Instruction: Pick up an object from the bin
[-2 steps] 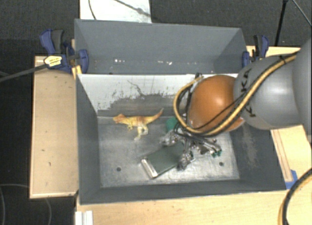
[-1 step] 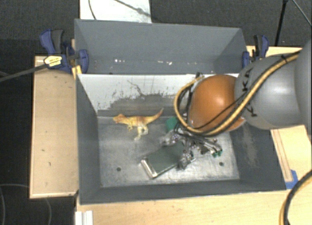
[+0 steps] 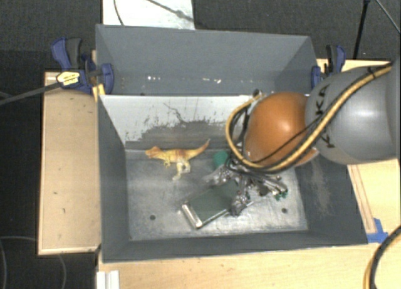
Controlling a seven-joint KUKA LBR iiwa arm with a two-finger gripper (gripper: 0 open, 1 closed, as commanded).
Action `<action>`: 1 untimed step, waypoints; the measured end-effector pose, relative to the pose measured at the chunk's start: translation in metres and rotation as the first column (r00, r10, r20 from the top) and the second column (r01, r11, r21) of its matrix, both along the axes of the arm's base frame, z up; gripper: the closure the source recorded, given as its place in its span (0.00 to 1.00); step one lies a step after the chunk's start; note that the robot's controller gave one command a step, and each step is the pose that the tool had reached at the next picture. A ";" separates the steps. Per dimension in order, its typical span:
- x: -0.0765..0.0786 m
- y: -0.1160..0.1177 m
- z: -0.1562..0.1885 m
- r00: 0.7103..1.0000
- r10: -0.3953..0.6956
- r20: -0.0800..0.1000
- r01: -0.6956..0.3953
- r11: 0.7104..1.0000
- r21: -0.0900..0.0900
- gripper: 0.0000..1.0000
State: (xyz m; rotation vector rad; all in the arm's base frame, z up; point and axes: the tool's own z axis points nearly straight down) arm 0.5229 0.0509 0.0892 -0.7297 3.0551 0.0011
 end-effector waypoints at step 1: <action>0.001 0.000 0.009 1.000 -0.002 0.004 0.002 1.000 0.001 1.00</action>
Offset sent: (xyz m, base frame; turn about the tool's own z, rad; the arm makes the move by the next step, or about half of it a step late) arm 0.0002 0.0001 0.0655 0.0000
